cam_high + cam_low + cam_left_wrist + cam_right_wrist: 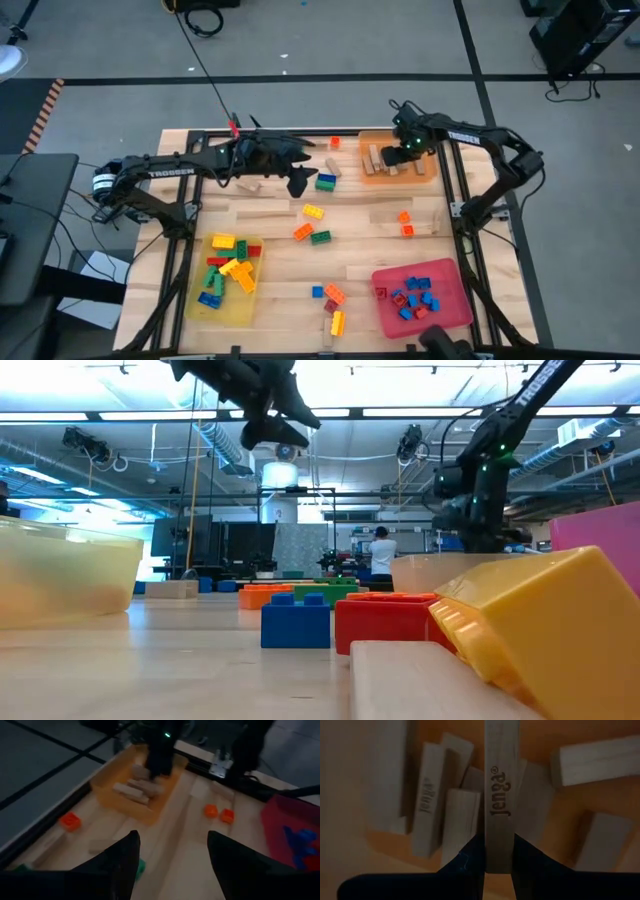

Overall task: Sort blocks by size
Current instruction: Put the brown block into the orange bin, then put the small orange game piece into the red bin

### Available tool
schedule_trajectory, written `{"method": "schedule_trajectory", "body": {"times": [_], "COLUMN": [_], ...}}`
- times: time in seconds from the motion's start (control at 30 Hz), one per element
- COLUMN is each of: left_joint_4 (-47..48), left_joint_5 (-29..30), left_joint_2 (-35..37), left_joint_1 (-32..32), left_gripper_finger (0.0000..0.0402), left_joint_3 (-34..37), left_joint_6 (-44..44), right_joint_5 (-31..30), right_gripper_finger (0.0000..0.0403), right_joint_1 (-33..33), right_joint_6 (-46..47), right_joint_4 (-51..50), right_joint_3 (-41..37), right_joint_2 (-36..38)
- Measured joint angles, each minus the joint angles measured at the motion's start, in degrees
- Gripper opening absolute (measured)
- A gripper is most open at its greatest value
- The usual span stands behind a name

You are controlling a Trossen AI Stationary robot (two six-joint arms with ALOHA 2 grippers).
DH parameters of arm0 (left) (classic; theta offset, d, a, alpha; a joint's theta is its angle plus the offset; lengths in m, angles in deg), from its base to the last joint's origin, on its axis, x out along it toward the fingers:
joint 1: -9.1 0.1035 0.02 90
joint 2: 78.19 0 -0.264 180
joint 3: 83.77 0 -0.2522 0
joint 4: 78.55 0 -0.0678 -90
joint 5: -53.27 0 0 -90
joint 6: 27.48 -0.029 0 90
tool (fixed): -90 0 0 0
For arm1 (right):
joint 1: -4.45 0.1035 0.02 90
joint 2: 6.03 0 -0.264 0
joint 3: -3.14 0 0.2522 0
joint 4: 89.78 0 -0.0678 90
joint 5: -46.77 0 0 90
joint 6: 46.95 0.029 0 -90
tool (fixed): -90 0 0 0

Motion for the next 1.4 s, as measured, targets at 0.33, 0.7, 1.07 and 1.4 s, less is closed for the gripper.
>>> {"method": "schedule_trajectory", "body": {"times": [0.33,0.7,1.07,1.4], "left_joint_4": [0.27,1.27,5.11,1.75], "left_joint_5": [2.83,2.79,-1.26,5.61], "left_joint_2": [-0.02,-0.02,1.17,15.44], "left_joint_1": [-0.08,-0.06,-0.54,-3.41], "left_gripper_finger": [0.0239,0.0239,0.0239,0.0239], "left_joint_3": [0.59,0.59,0.66,12.85], "left_joint_6": [1.24,-1.53,-2.97,-3.03], "right_joint_5": [-2.19,-2.19,-9.06,-12.86], "right_gripper_finger": [0.0179,0.0287,0.0257,0.0256], "right_joint_1": [-0.09,-0.95,8.74,27.62], "right_joint_6": [-1.5,-1.03,6.29,26.56], "right_joint_4": [0.98,-3.7,-16.29,-20.98], "right_joint_3": [-0.01,2.85,5.28,5.31], "right_joint_2": [-0.67,4.96,22.02,29.67]}}
